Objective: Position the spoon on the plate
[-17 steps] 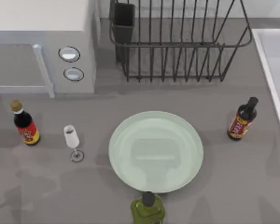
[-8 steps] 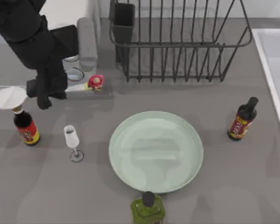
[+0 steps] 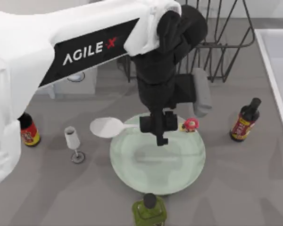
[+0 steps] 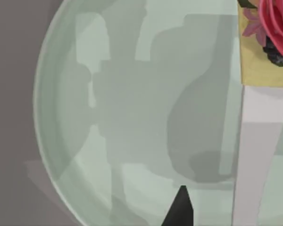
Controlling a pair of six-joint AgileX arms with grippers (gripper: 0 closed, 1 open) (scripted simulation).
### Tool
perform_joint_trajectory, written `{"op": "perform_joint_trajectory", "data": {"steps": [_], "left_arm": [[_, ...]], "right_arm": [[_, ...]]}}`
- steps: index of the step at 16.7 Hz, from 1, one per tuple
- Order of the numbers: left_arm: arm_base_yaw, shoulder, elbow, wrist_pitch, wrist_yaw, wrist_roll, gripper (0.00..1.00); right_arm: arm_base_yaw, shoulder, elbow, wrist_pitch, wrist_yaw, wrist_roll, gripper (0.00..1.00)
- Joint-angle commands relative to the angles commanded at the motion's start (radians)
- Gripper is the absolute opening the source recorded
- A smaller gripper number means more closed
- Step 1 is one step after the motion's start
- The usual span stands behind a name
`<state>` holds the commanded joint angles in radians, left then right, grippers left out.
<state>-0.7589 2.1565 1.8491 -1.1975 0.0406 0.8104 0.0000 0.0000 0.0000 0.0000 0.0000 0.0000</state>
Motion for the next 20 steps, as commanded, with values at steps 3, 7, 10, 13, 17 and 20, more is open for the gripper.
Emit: {"op": "perform_joint_trajectory", "data": {"steps": [3, 7, 10, 13, 17, 20], "left_arm": [[-0.028, 0.057, -0.004, -0.001, -0.030, -0.053, 0.00], [-0.024, 0.056, -0.005, -0.001, -0.028, -0.050, 0.00], [-0.022, 0.058, -0.002, 0.009, -0.037, -0.057, 0.00], [-0.017, 0.060, 0.006, 0.047, -0.069, -0.079, 0.00], [-0.010, 0.047, 0.009, 0.126, -0.118, -0.110, 0.00], [-0.006, 0.030, 0.000, 0.183, -0.140, -0.129, 0.00]], "right_arm": [[0.000, 0.000, 0.000, 0.000, 0.000, 0.000, 1.00], [0.000, 0.000, 0.000, 0.000, 0.000, 0.000, 1.00], [0.000, 0.000, 0.000, 0.000, 0.000, 0.000, 1.00], [0.000, 0.000, 0.000, 0.000, 0.000, 0.000, 1.00], [0.000, 0.000, 0.000, 0.000, 0.000, 0.000, 1.00], [0.000, 0.000, 0.000, 0.000, 0.000, 0.000, 1.00]]}}
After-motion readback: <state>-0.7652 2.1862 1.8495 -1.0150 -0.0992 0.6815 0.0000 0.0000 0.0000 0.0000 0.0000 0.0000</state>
